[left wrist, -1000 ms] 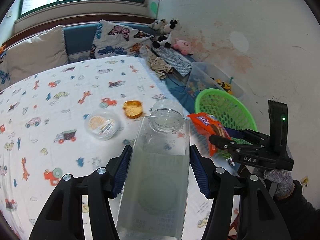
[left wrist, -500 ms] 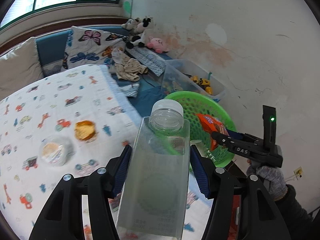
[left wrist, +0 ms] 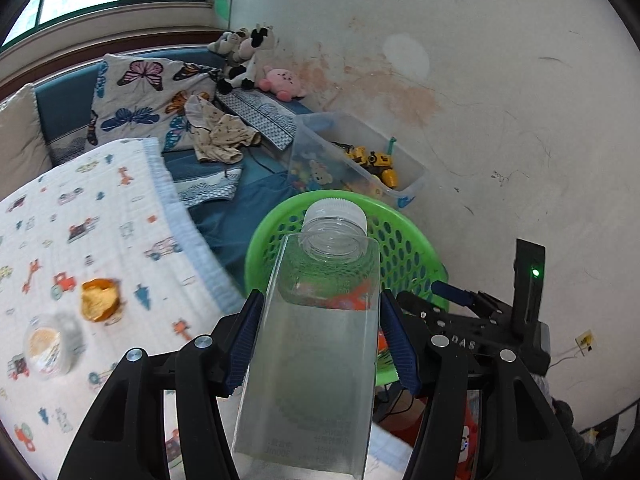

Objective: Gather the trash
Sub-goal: 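Drop the wafer pack into the basket with the right gripper while the left carries the bottle over, then open the left gripper over the basket to drop the clear bottle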

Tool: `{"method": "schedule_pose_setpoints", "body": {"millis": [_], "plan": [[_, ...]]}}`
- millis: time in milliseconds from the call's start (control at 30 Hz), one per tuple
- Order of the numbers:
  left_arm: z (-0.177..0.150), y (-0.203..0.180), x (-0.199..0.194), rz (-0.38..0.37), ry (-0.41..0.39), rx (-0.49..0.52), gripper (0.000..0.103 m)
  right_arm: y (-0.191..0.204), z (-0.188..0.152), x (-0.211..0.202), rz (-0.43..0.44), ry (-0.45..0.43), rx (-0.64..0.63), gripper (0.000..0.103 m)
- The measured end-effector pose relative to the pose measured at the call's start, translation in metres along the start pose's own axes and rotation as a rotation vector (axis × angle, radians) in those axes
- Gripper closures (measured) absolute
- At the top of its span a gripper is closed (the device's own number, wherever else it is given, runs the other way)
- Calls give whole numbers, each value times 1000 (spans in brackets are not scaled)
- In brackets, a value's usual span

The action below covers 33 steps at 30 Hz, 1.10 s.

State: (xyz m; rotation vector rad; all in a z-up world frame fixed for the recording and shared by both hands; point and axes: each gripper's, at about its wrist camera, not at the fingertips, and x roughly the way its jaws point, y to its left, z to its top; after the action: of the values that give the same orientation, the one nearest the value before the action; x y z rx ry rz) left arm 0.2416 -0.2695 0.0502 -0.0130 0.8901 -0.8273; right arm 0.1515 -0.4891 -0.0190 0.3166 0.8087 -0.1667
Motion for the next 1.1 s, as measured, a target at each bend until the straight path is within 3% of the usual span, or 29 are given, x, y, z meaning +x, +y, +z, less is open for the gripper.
{"method": "schedule_pose_setpoints", "body": {"millis": [533, 600, 633, 833, 1100], "plan": [[12, -33, 81, -38, 95, -11, 46, -13, -14, -51, 51, -90, 40, 17], [12, -33, 85, -56, 92, -26, 41, -13, -15, -54, 45, -95, 39, 17], [12, -32, 86, -68, 87, -33, 33, -14, -16, -56, 44, -98, 41, 17], [7, -28, 75, -111, 57, -44, 30, -16, -22, -59, 47, -102, 58, 17], [-14, -3, 32, -38, 11, -49, 30, -6, -25, -59, 74, -101, 55, 17]]}}
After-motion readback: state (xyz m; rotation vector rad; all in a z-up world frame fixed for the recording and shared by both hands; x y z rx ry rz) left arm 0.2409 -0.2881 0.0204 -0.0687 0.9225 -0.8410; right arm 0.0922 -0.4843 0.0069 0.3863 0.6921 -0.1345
